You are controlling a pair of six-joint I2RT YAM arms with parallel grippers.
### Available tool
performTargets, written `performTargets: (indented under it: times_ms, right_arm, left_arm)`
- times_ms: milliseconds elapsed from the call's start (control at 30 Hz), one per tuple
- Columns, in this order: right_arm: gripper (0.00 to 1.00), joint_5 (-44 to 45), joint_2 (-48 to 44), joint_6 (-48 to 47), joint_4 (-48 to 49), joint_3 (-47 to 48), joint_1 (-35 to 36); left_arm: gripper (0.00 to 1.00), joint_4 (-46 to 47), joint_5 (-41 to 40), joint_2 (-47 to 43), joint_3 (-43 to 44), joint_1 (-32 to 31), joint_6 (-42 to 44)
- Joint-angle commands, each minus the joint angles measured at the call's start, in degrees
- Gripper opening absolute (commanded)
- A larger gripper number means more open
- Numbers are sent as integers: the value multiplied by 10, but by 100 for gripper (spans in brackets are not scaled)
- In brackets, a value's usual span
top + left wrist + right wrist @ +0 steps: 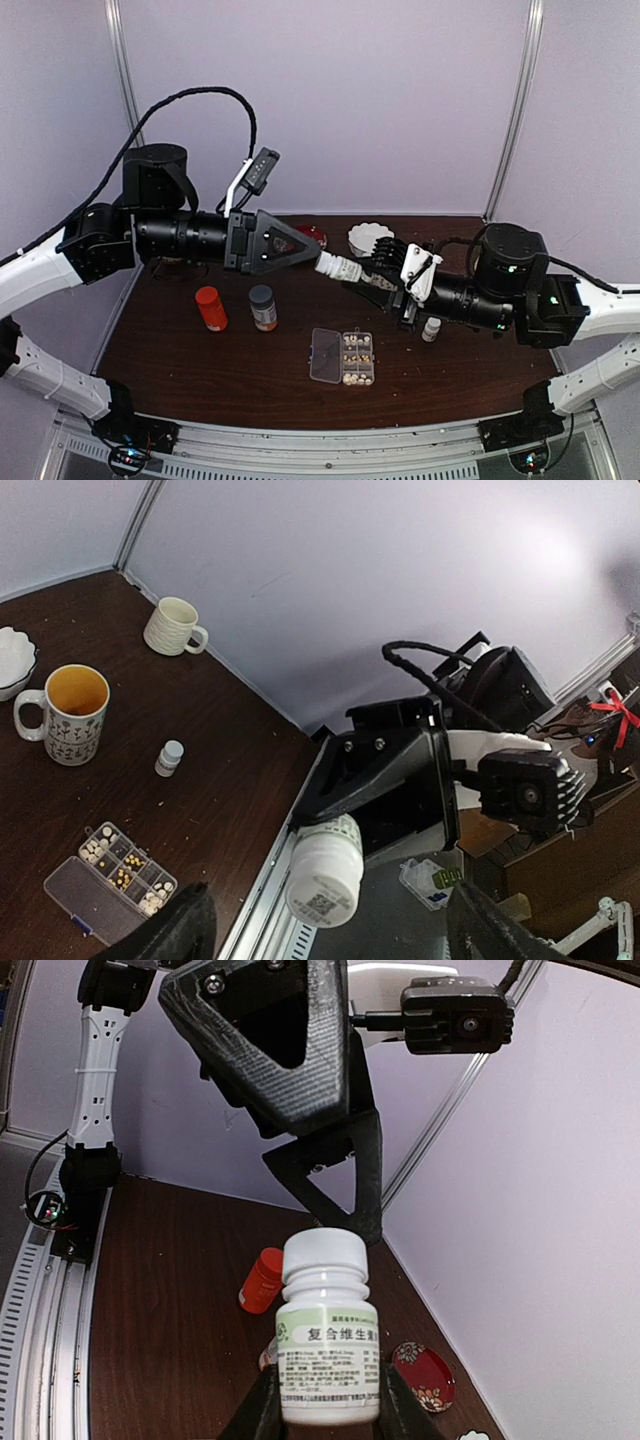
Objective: Sort the pills into containers
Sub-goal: Screw the lid of the pill bottle onto the pill bottle.
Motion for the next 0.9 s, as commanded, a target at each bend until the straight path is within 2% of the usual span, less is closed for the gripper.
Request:
performTargets:
  times_ms: [0, 400, 567, 867]
  right_arm:
    - [0, 25, 11, -17, 3, 22, 6]
    - [0, 28, 31, -21, 16, 27, 7]
    - [0, 31, 35, -21, 16, 27, 7]
    - [0, 36, 36, -18, 18, 25, 7]
  left_arm:
    - [80, -15, 14, 10, 17, 2, -10]
    - [61, -16, 31, 20, 17, 1, -15]
    - [46, -17, 33, 20, 17, 1, -14]
    - [43, -21, 40, 27, 16, 1, -13]
